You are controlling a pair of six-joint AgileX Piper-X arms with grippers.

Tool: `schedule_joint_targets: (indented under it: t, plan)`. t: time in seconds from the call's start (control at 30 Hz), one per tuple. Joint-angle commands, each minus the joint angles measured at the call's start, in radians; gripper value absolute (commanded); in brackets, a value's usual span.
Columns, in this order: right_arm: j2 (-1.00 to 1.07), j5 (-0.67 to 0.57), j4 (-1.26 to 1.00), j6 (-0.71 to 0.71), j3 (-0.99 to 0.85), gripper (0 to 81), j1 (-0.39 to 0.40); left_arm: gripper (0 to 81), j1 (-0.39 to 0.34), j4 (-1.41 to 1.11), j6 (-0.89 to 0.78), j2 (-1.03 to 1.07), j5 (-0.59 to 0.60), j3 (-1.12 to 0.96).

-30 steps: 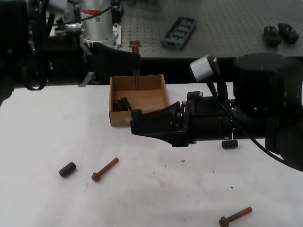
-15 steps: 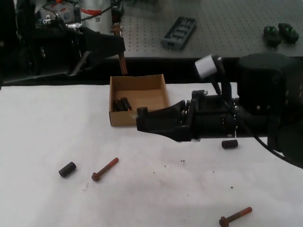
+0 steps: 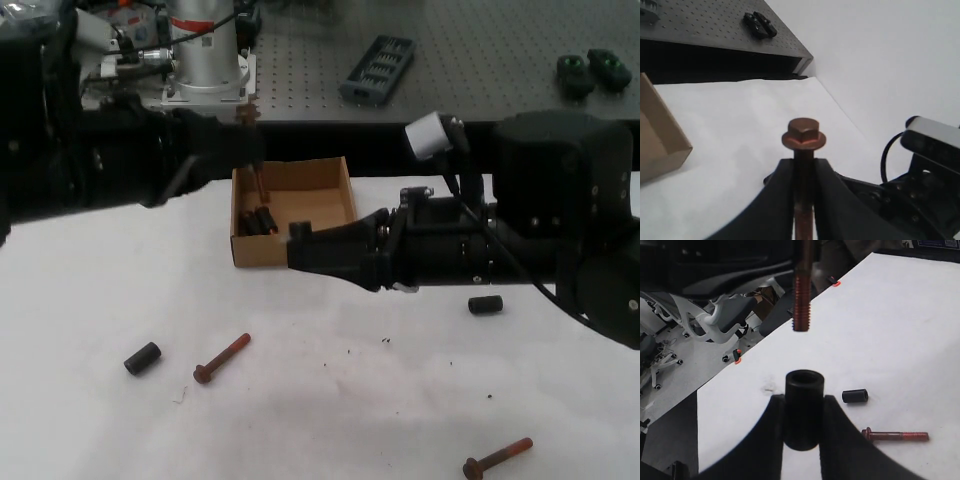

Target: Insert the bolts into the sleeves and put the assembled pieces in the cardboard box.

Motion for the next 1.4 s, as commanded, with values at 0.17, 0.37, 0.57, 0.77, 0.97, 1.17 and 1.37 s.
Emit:
schedule_joint_targets:
  t: [0.17,0.37,0.57,0.77,0.97,1.17,1.37]
  plan:
    - [0.006,-0.025,0.000,0.001,-0.013,4.4,0.012,0.6,-0.010,-0.087,-0.004,-0.023,0.047,-0.004]
    - [0.006,-0.083,0.000,-0.010,-0.013,4.4,0.021,0.6,-0.010,-0.084,0.004,-0.023,0.125,0.002]
    - [0.006,-0.085,-0.001,-0.015,-0.013,4.4,0.021,0.6,-0.010,-0.077,0.004,-0.023,0.145,0.011]
    - [0.006,-0.085,-0.010,-0.015,-0.013,4.4,0.021,0.6,-0.010,-0.004,0.051,-0.023,0.152,0.011]
    - [0.006,-0.085,-0.016,-0.015,-0.013,4.4,0.021,0.6,-0.010,0.018,0.057,-0.023,0.152,0.011]
    - [0.006,-0.085,-0.052,-0.018,-0.013,4.4,0.021,0.6,-0.010,0.018,0.047,-0.023,0.152,0.011]
    - [0.006,-0.092,-0.068,-0.013,-0.013,4.4,0.021,0.6,-0.010,0.021,0.033,-0.023,0.152,0.011]
